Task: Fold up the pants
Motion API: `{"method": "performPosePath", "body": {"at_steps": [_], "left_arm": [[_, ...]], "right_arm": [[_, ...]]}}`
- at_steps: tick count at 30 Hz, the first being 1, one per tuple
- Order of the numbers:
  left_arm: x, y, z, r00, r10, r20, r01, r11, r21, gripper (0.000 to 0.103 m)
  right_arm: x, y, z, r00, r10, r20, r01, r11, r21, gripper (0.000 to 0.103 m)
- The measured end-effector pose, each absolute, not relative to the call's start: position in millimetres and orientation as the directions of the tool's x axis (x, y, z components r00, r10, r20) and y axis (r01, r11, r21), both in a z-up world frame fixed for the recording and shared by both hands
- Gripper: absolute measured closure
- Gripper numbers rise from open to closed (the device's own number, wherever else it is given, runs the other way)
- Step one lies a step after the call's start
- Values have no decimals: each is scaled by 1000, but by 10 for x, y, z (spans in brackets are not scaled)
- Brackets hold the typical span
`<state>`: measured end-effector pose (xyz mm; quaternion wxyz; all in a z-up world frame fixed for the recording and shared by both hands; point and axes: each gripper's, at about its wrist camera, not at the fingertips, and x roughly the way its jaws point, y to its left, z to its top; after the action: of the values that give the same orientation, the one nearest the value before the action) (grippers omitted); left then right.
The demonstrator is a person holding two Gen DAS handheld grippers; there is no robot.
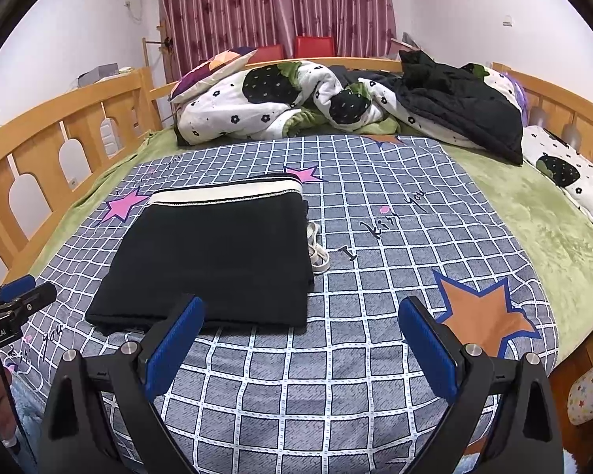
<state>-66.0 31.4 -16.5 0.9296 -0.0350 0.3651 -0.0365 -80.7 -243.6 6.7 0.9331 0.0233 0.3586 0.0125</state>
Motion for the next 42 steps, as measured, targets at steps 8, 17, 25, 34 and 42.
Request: {"method": "performPosePath", "body": {"at_steps": [8, 17, 25, 34, 42], "left_arm": [[-669, 301, -164, 730, -93, -677, 43, 995, -91, 28], [-676, 304, -204, 725, -97, -682, 46, 995, -92, 28], [-675, 302, -199, 725, -97, -682, 45, 995, -93, 27], [-676, 306, -199, 724, -101, -682, 51, 994, -94, 27], [-685, 312, -201, 724, -104, -682, 54, 994, -94, 27]], "right_arm": [[-795, -2463, 43, 740, 27, -672, 10, 999, 51, 6], [-803, -2460, 37, 742, 23, -670, 9, 999, 45, 6], [-808, -2461, 34, 743, 20, -669, 10, 999, 42, 6], [-803, -2470, 45, 743, 22, -668, 10, 999, 44, 6], [-800, -2476, 44, 743, 21, -669, 11, 999, 44, 6]]}}
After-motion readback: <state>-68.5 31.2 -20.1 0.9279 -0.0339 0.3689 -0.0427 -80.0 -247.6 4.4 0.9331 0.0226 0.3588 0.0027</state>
